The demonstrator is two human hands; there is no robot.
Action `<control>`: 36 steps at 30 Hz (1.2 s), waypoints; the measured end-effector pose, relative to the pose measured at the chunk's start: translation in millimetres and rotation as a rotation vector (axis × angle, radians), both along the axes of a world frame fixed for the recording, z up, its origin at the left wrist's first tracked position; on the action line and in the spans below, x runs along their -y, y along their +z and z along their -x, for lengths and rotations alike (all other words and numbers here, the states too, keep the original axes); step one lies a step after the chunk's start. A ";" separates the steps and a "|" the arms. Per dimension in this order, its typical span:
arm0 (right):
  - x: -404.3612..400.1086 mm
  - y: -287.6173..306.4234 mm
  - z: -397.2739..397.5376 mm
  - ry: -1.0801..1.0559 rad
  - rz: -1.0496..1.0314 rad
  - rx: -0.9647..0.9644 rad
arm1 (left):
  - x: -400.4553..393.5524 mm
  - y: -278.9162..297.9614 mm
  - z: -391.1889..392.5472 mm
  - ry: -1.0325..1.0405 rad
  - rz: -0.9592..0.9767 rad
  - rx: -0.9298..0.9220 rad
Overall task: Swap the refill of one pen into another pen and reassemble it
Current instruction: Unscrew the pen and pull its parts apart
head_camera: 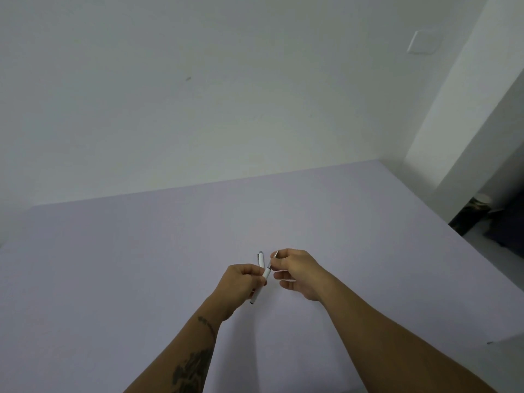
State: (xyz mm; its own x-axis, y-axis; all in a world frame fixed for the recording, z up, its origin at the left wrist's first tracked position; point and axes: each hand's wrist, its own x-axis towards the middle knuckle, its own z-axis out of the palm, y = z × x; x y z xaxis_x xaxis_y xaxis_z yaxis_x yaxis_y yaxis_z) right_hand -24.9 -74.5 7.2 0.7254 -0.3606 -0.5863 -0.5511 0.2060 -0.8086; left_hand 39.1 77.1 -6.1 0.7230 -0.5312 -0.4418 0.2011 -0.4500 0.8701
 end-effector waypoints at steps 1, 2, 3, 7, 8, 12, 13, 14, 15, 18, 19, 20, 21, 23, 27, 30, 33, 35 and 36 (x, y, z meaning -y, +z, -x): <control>0.0 -0.4 0.2 -0.006 0.005 -0.002 | 0.0 0.6 -0.1 0.000 -0.002 -0.003; 0.0 -0.7 0.2 -0.012 0.011 -0.005 | 0.1 1.0 0.1 -0.003 -0.004 -0.006; 0.1 -0.9 0.0 -0.017 0.019 -0.009 | 0.0 1.3 0.2 -0.007 -0.008 -0.008; -0.6 0.0 -1.0 -0.030 0.016 -0.014 | -0.6 1.4 0.5 -0.021 -0.015 0.006; -1.2 0.5 -0.9 -0.033 0.008 -0.011 | -0.4 1.4 0.6 -0.023 -0.016 0.011; -1.8 -0.6 -0.2 -0.045 0.005 0.004 | -1.2 1.4 1.0 -0.031 -0.027 0.025; -1.9 -1.3 -0.3 -0.045 0.010 0.001 | -1.8 1.6 0.9 -0.031 -0.029 0.025; -2.0 -1.8 -0.6 -0.045 0.013 -0.001 | -2.3 1.8 0.8 -0.031 -0.029 0.023; -1.9 -2.5 -1.0 -0.045 0.018 -0.002 | -2.8 1.8 0.5 -0.032 -0.029 0.021; -1.8 -2.1 -2.4 -0.054 0.025 -0.003 | -3.2 1.4 -0.1 -0.040 -0.024 0.017; -1.9 -1.8 -3.2 -0.059 0.021 -0.002 | -3.3 1.3 -0.4 -0.041 -0.021 0.015; -2.6 -1.0 -3.6 -0.067 0.015 0.001 | -3.3 1.1 -0.8 -0.042 -0.019 0.013; -3.3 -0.5 -4.3 -0.074 0.016 0.005 | -3.5 0.5 -1.4 -0.043 -0.017 0.009; -5.3 0.2 -5.2 -0.079 0.032 0.008 | -4.6 -0.9 -2.5 -0.048 -0.013 -0.004; -6.3 3.5 -6.1 -0.071 0.016 0.017 | -5.3 -3.0 -4.6 -0.045 0.006 -0.039; -4.2 4.8 -6.3 -0.045 -0.004 0.002 | -4.0 -3.8 -7.2 -0.025 0.013 -0.036; -2.8 2.6 -8.0 -0.024 0.036 -0.021 | -3.3 -5.5 -10.5 -0.011 0.022 -0.036; -2.5 2.8 -10.2 -0.020 0.055 -0.013 | -2.8 -7.1 -11.9 -0.012 0.028 -0.034; -2.4 3.4 -11.5 -0.023 0.051 -0.008 | -2.2 -7.5 -12.6 -0.012 0.030 -0.032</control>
State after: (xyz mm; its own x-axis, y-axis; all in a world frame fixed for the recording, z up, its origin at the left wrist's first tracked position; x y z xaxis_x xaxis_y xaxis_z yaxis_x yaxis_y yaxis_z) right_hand -13.4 -72.1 10.6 0.7119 -0.4069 -0.5724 -0.5532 0.1773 -0.8140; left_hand 51.7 79.3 -13.6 0.7022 -0.5530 -0.4486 0.2242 -0.4262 0.8764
